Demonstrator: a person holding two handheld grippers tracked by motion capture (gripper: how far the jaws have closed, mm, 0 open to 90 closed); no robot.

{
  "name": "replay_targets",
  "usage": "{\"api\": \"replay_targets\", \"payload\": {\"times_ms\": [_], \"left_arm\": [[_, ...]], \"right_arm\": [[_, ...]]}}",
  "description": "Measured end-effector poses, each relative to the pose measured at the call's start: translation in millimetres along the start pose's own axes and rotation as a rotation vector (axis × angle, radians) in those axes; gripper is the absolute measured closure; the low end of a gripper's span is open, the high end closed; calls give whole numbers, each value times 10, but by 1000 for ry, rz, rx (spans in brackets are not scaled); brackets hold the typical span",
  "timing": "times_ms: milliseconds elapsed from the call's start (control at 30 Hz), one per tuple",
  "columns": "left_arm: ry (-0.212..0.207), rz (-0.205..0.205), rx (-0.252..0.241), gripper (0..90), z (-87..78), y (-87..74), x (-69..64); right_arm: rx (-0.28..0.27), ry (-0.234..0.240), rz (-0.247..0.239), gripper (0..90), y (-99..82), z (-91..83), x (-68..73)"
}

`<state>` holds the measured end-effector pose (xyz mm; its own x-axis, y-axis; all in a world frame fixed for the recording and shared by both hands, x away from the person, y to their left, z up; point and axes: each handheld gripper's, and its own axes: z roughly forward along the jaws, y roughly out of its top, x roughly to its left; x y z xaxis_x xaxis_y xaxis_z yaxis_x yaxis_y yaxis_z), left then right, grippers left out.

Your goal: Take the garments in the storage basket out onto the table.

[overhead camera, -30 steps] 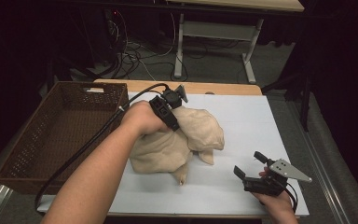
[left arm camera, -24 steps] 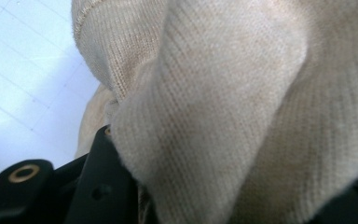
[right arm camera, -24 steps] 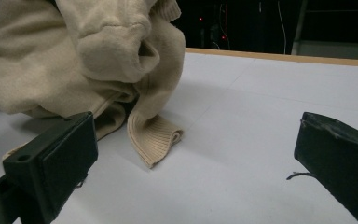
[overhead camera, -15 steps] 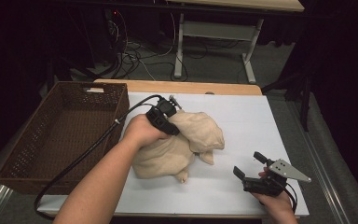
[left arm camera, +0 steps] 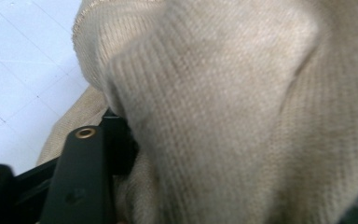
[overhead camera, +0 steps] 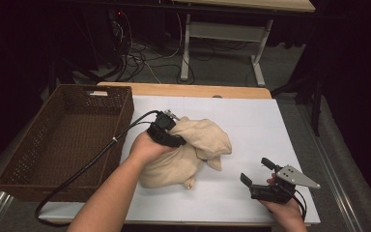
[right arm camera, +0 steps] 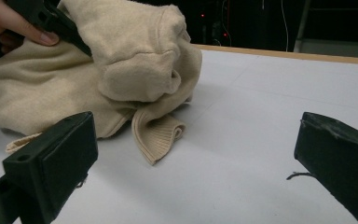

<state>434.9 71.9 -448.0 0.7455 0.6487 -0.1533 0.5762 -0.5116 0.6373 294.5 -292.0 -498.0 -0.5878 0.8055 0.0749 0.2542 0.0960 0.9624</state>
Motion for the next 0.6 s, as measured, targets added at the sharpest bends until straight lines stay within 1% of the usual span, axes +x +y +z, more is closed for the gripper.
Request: {"api": "replay_targets", "payload": {"times_ms": [67,167,233,300,367,400,467,500,533,600], "left_arm": [[-1,0,-12,363,40,-47,-7],[16,4,-46,326,70,-101,-23],[22,8,-52,314,76,-116,-26],[33,1,-77,284,79,-147,-34],[53,-8,-93,211,73,-171,-37],[59,-15,-95,153,73,-175,-42],[65,-25,-88,42,57,-171,-54],[66,-28,-75,0,40,-168,-67],[70,-28,-81,0,16,-175,-82],[64,-37,-99,0,-56,-216,-110]], "right_arm": [[3,2,1,2,-3,5,6],[8,4,-5,2,-10,17,14],[9,4,-6,2,-11,19,17],[10,4,-9,2,-12,22,20],[11,4,-9,2,-14,25,24],[11,5,-10,2,-15,26,24],[12,5,-11,2,-15,26,25],[12,5,-10,2,-15,25,25],[12,4,-6,2,-15,24,25],[10,3,-7,2,-14,19,20]]}}
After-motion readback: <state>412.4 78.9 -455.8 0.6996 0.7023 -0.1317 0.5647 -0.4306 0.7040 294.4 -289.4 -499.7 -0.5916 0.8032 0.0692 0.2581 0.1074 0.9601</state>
